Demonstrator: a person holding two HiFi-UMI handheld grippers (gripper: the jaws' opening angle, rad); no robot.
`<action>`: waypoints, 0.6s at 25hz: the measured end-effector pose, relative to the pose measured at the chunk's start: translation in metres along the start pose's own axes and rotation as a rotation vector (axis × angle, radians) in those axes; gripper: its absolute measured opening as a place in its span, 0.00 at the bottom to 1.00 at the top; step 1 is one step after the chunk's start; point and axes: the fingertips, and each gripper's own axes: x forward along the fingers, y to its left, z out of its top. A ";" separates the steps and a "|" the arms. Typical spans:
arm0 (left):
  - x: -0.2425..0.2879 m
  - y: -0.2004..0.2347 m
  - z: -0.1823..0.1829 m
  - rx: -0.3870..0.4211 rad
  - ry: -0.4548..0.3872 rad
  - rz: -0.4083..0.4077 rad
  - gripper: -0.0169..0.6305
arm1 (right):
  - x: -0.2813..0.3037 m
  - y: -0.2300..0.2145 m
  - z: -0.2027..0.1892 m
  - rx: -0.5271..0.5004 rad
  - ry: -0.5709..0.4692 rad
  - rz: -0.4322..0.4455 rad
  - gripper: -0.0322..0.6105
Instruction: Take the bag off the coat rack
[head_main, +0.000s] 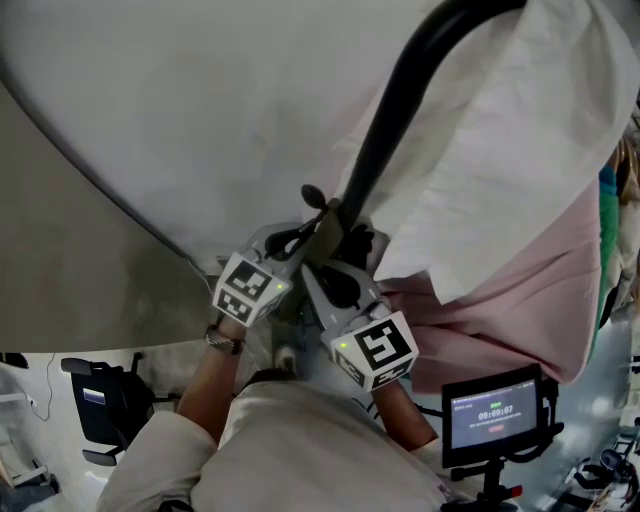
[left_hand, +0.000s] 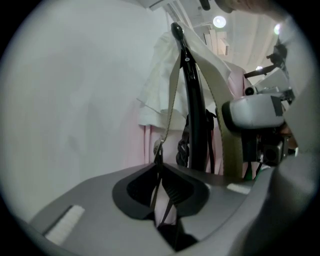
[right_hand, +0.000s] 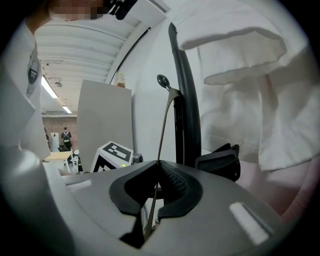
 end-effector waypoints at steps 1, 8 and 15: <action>0.000 0.001 0.001 0.002 -0.002 0.007 0.08 | 0.000 0.001 0.000 -0.003 0.002 0.009 0.06; -0.004 0.007 -0.001 -0.037 -0.016 0.035 0.08 | -0.001 0.006 0.008 0.029 -0.007 0.047 0.06; -0.011 0.013 -0.001 -0.069 -0.029 0.067 0.08 | -0.003 0.006 0.016 0.039 -0.024 0.061 0.06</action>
